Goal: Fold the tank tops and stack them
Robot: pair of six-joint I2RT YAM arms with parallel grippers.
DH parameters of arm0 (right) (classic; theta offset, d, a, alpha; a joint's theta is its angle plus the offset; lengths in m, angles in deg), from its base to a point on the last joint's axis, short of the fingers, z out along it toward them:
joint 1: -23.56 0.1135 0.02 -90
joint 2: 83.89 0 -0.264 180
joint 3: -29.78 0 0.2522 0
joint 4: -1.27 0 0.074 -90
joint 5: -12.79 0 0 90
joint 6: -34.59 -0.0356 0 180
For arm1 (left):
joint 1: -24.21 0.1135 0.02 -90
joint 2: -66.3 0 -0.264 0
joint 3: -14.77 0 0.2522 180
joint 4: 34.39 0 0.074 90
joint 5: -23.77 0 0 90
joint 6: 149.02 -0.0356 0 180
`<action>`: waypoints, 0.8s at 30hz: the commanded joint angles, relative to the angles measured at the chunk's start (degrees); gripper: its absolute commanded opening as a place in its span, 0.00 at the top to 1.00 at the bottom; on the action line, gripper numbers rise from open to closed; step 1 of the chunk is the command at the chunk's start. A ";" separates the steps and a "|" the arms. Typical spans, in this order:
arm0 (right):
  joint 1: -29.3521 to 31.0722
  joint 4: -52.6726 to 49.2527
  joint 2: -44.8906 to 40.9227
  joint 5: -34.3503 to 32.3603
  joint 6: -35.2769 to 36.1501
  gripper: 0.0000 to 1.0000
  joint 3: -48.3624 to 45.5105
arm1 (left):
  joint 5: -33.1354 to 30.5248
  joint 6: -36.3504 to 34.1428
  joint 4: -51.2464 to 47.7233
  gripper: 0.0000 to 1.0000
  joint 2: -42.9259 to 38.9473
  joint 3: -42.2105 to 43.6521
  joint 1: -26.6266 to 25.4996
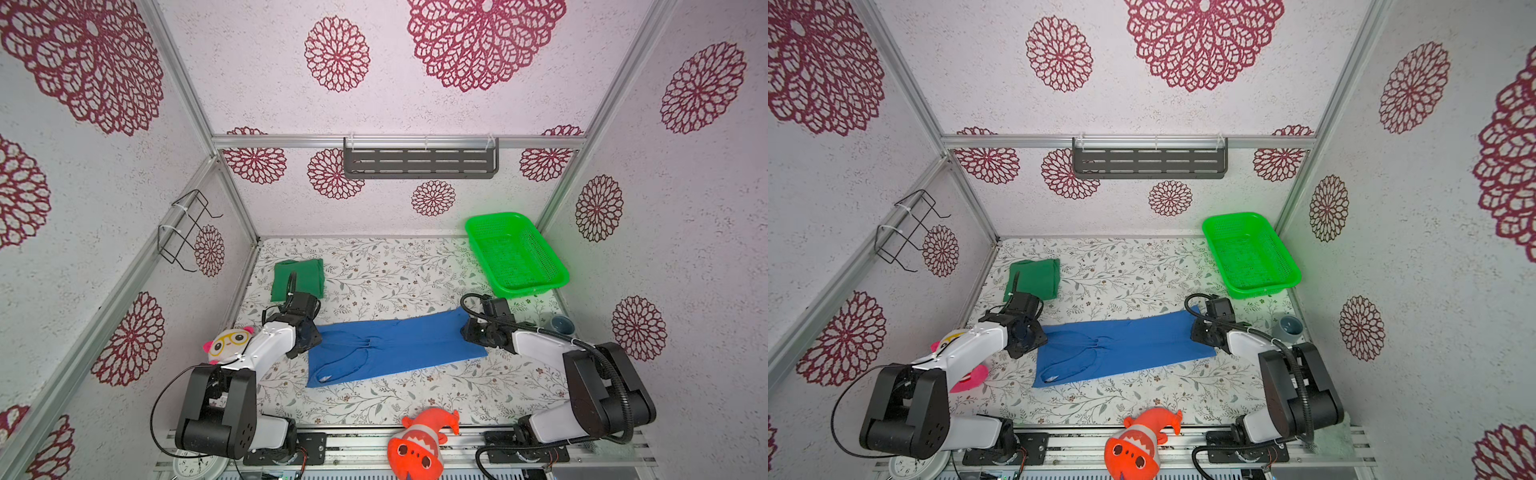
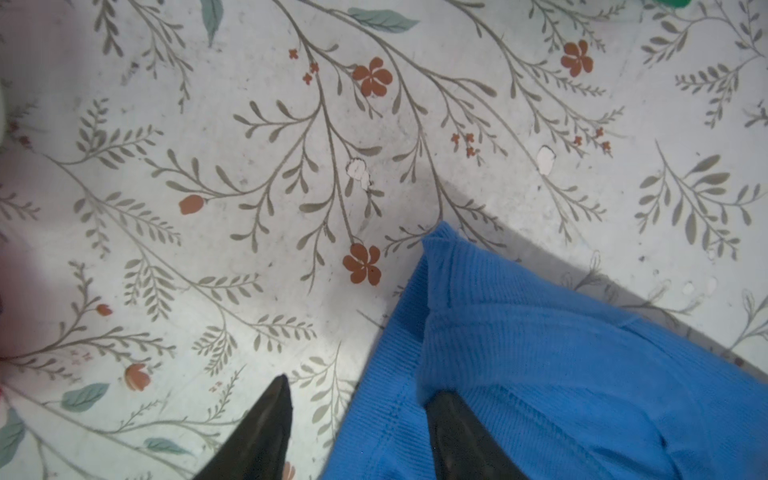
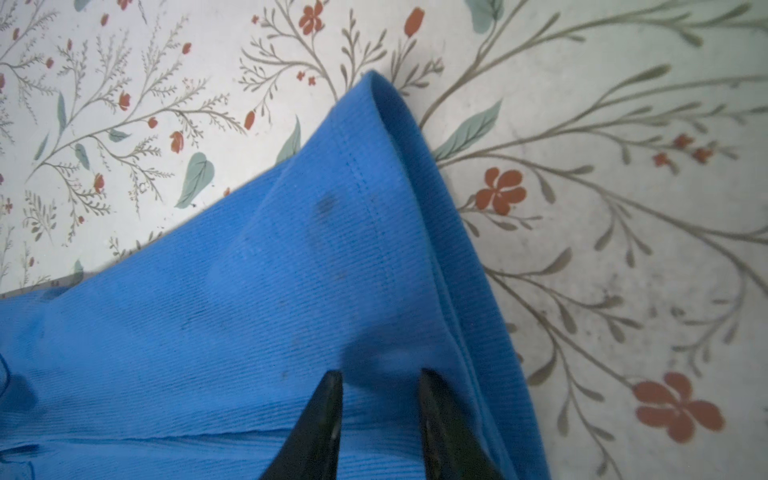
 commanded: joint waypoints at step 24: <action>4.85 0.95 -9.44 0.65 5.30 0.49 3.33 | -0.83 0.74 -11.01 0.24 -10.68 -6.90 -4.36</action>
